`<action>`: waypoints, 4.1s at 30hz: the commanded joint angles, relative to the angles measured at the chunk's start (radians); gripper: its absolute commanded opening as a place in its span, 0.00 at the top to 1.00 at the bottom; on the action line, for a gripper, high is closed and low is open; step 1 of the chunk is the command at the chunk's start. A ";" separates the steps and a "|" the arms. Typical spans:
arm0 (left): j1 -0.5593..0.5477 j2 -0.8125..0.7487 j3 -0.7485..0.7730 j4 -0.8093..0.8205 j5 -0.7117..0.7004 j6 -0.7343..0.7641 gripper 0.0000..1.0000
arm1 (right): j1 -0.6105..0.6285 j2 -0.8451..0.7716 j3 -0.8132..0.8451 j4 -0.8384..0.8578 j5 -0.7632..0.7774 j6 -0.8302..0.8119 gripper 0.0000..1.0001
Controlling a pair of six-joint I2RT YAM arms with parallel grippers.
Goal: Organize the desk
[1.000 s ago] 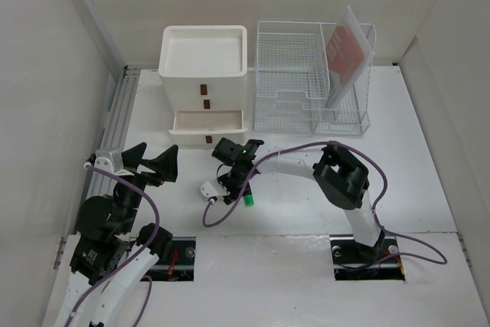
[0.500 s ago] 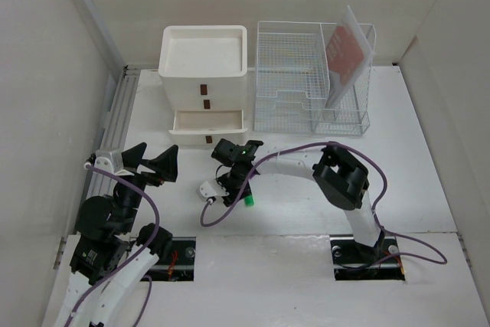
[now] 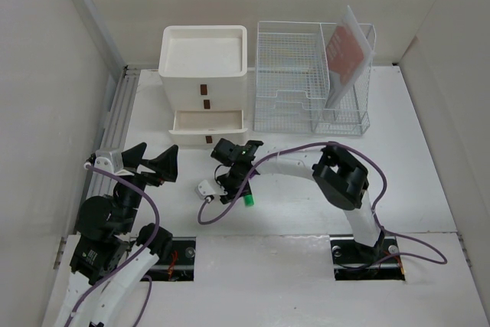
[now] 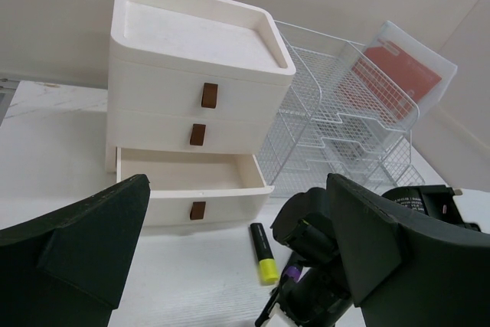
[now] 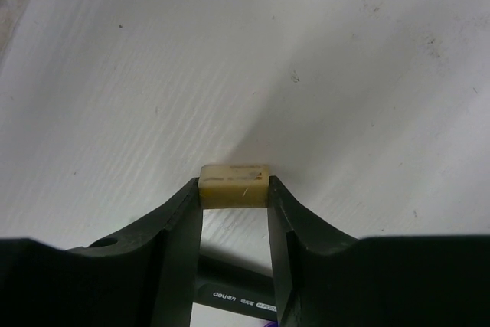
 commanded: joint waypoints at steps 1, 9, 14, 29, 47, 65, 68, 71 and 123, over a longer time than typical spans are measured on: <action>0.005 -0.013 0.001 0.034 -0.001 0.012 0.00 | 0.012 0.004 0.002 0.068 -0.026 0.042 0.77; 0.005 -0.022 0.001 0.034 -0.010 0.012 0.00 | -0.003 -0.106 -0.016 0.359 0.321 0.192 0.80; 0.005 -0.022 0.001 0.034 -0.010 0.012 0.00 | -0.074 -0.137 0.065 0.471 0.417 0.261 0.80; 0.005 -0.031 0.001 0.034 -0.010 0.012 0.00 | -0.134 0.029 0.323 0.424 0.577 0.307 0.76; 0.005 -0.031 0.001 0.034 -0.010 0.012 0.00 | -0.163 0.035 0.357 0.389 0.585 0.375 0.37; 0.005 -0.031 0.001 0.034 -0.010 0.002 0.00 | -0.174 0.109 0.410 0.005 -0.009 0.203 1.00; 0.005 -0.031 0.001 0.034 -0.010 0.002 0.00 | -0.174 0.100 0.373 0.097 0.049 0.253 1.00; 0.005 -0.031 0.001 0.034 -0.010 0.002 0.00 | -0.174 0.099 0.344 0.189 0.135 0.315 1.00; 0.005 -0.031 0.001 0.034 -0.019 0.002 0.00 | -0.083 0.231 0.350 0.671 0.800 0.484 1.00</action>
